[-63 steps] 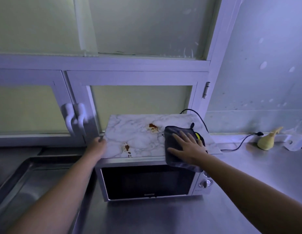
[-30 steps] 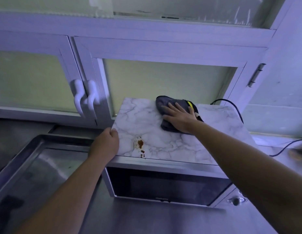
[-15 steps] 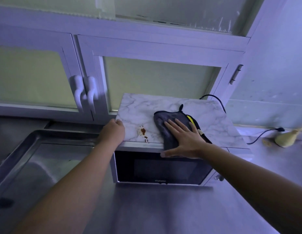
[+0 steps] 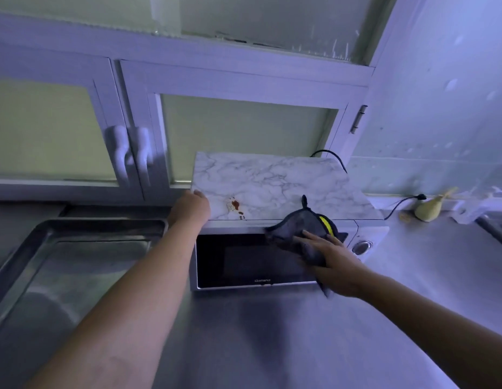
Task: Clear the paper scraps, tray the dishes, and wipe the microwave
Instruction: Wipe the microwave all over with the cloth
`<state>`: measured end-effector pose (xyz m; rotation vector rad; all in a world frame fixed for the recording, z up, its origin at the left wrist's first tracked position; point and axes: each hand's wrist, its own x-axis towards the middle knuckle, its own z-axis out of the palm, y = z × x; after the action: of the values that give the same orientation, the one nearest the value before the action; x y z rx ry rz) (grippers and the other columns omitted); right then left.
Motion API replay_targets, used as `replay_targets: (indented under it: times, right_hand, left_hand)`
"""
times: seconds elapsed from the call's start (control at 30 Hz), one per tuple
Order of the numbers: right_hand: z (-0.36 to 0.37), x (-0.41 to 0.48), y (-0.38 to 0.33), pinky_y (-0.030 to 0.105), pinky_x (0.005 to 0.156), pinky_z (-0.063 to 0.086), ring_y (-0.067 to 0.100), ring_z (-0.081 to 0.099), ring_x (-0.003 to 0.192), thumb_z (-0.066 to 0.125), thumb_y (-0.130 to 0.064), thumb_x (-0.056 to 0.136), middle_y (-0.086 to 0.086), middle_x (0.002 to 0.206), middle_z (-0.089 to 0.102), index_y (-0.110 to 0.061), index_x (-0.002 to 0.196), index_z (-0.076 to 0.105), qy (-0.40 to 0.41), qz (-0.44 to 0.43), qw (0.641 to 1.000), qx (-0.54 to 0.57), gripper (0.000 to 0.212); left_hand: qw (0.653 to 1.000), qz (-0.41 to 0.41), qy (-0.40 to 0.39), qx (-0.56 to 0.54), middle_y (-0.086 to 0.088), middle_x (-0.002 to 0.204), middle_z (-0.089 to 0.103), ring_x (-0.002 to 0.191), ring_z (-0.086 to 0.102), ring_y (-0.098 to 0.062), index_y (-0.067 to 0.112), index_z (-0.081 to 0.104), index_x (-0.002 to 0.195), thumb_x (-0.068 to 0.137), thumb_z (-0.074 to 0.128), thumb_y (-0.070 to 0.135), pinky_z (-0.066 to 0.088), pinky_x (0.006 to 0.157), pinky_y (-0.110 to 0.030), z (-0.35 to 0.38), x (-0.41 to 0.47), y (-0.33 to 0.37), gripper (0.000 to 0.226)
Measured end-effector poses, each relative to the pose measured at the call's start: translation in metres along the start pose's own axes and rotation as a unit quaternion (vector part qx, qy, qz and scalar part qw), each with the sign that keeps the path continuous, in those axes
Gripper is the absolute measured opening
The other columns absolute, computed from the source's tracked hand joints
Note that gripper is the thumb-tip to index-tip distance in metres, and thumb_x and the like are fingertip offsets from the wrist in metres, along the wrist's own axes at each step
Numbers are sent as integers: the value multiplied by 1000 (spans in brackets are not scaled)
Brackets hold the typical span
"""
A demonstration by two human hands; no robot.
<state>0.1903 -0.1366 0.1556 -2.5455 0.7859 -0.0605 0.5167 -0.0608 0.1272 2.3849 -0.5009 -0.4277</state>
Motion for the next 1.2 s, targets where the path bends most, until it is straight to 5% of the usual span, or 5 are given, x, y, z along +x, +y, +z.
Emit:
replay_targets:
  times: [0.07,0.33,0.63,0.83,1.2]
  right_hand:
    - [0,-21,-14,35,79,51,3,70,88,63,-44,91,-11,87,77,-50,117,63,-24,82,975,207,26]
    - [-6,-59,-22,36,68,56,28,75,82,58,-42,95,13,91,77,-13,91,76,165,315,684,637,34]
    - [-28,29,-56,39,86,50,21,59,89,49,-65,83,-7,85,65,-27,106,63,273,144,921,238,46]
    - [46,133,-102,49,117,-17,15,-14,153,20,-72,92,-4,168,-4,-31,159,11,63,224,969,79,79]
    - [58,204,-117,63,115,-10,31,-15,153,13,-75,90,8,167,-9,-41,157,-3,29,81,986,-141,76]
  left_hand:
    - [1000,1,-3,0,-25,147,44,134,44,-44,0,46,138,105,18,21,38,106,-50,-1,0,0,48]
    - [1000,4,-8,-16,-27,144,47,132,46,-44,-1,48,136,106,23,31,37,110,-52,0,3,-1,51]
    - [988,10,-26,-152,-25,144,49,130,48,-42,3,50,138,105,29,30,37,106,-40,1,8,-8,47]
    - [980,9,-9,-199,-20,137,57,123,54,-39,10,55,135,104,33,33,44,104,-43,6,11,-11,44]
    - [977,-28,6,-211,-24,133,58,118,55,-41,7,57,129,103,36,32,44,100,-40,9,14,-9,42]
